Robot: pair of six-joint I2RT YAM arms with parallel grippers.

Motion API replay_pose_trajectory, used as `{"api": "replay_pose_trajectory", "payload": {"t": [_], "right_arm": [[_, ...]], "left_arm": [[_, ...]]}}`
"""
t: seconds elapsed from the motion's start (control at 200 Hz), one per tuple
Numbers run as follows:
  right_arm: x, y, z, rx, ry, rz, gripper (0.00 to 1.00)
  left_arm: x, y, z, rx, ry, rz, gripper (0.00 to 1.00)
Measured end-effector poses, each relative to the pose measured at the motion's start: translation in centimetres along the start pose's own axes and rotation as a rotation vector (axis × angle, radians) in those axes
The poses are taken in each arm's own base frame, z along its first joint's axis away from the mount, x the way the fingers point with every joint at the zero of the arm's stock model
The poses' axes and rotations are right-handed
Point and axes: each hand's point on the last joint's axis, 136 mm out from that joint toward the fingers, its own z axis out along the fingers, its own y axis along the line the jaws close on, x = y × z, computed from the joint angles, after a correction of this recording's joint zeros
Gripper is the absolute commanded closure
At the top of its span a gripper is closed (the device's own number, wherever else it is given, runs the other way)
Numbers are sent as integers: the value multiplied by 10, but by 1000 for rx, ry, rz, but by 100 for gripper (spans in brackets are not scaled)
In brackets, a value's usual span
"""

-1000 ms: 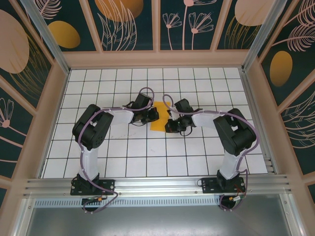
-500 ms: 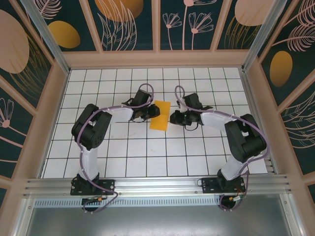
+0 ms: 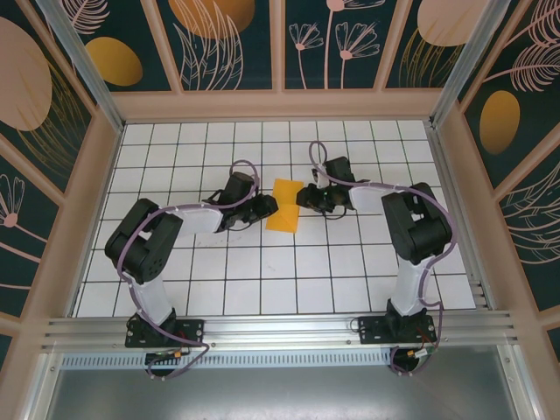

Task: Fold a paper plane with a square sheet of paper (pick it up from the middle)
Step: Fold the triangle a second time at the center of the table, then turn over the paper at the center of the table.

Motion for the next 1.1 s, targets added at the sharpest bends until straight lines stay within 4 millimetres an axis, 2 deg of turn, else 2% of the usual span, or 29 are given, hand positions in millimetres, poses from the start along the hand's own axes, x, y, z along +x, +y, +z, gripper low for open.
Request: {"api": "replay_pose_trajectory", "payload": {"t": [0.265,0.395,0.47,0.951,1.101], "right_arm": [[6,-2,10,-23,41,-5,76],[7,-2,11,-31,51,-10,91],[7,-2,11,-30,50,-5,95],[4,-8,11,1,33,10,96],[4,-10,11,1,31,24,96]], "left_arm": [[1,-2,5,25,10,-21,68],[5,4,9,13,24,-34,68],[6,4,11,14,32,-37,67],[7,-1,24,45,67,-48,66],[-1,-9,30,58,58,-42,66]]}}
